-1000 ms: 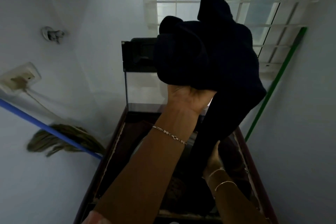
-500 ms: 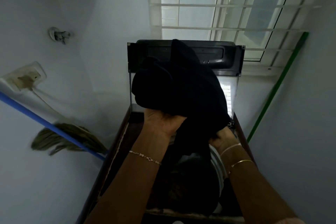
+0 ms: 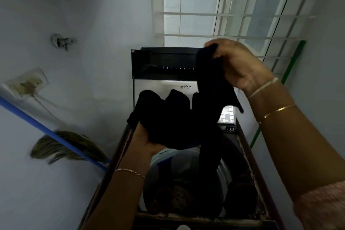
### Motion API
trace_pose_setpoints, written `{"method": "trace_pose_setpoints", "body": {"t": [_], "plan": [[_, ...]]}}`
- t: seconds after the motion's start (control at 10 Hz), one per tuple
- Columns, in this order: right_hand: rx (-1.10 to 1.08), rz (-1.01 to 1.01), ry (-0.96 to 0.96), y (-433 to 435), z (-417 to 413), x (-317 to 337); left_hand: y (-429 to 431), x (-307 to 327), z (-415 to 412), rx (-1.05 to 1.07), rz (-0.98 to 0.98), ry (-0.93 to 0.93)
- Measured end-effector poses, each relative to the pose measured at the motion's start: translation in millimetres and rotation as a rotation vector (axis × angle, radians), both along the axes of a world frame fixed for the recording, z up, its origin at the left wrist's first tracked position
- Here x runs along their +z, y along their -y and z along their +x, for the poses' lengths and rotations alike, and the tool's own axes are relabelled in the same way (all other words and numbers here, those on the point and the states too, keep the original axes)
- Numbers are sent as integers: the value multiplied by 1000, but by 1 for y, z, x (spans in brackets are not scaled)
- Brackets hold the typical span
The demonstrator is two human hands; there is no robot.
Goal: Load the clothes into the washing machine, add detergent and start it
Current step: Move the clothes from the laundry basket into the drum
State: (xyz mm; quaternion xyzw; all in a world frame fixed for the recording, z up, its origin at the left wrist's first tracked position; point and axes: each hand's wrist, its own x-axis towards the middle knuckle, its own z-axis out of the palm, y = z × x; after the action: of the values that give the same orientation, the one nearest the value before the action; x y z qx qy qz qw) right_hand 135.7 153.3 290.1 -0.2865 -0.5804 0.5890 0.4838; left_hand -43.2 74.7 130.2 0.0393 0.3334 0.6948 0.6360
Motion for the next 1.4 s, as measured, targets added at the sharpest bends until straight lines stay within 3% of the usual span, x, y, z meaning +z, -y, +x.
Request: {"method": "trace_pose_setpoints", "body": {"t": [0.1,0.2,0.3,0.5,0.6,0.7,0.8,0.9,1.0,1.1,1.2,1.3,1.4], "plan": [[139,177,301,15,-31,13,-1,1,12,-235,148,124],[195,270,678,19,-52,-2,1,15,23,-324,111,68],[142,355,888,19,-66,-26,-2,22,28,-320,130,26],[-45,643,1016,18,-57,-42,-4,24,25,-382,195,-15],[59,663,1077,22,-41,-46,-5,26,27,-415,197,-14],[25,685,929,25,-22,-61,-7,30,30,-379,179,-27],[-236,328,216,30,8,-84,-10,40,33,-370,186,-42],[-99,-168,-273,26,53,-135,-12,52,36,-366,224,-32],[88,-326,-295,32,81,-193,-14,69,42,-391,271,-10],[48,-409,18,41,64,-231,-14,89,55,-405,314,28],[-124,-353,355,17,42,-291,-11,108,69,-436,362,53],[-324,-439,380,17,22,-301,-10,122,75,-451,396,38],[-301,-771,-23,34,16,-263,-13,130,67,-412,431,20]]}}
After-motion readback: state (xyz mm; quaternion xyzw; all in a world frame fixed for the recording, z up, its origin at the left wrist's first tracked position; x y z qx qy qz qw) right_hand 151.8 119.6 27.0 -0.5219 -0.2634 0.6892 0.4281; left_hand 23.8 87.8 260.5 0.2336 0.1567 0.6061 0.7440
